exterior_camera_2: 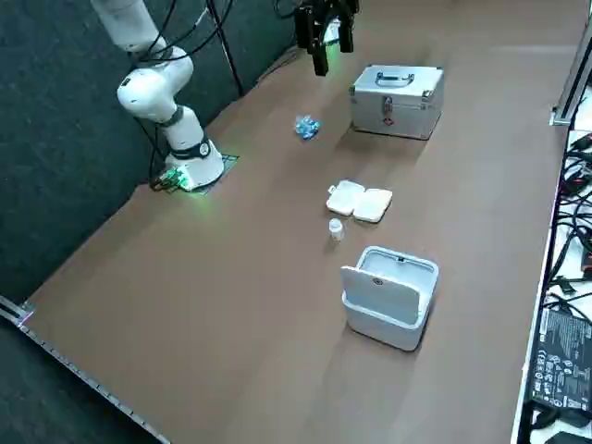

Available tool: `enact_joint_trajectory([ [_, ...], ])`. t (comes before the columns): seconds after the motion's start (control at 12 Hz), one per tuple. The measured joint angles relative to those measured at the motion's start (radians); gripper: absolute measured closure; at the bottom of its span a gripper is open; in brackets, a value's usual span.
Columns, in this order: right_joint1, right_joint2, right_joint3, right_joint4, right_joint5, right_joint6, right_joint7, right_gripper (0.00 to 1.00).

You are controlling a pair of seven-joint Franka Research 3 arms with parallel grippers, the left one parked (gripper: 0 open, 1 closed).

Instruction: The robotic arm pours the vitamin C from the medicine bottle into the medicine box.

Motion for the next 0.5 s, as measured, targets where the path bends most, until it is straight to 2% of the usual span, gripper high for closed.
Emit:
enact_joint_trajectory([
  [0.5,0.000,0.001,0.000,0.000,0.000,0.000,-0.010,0.00],
])
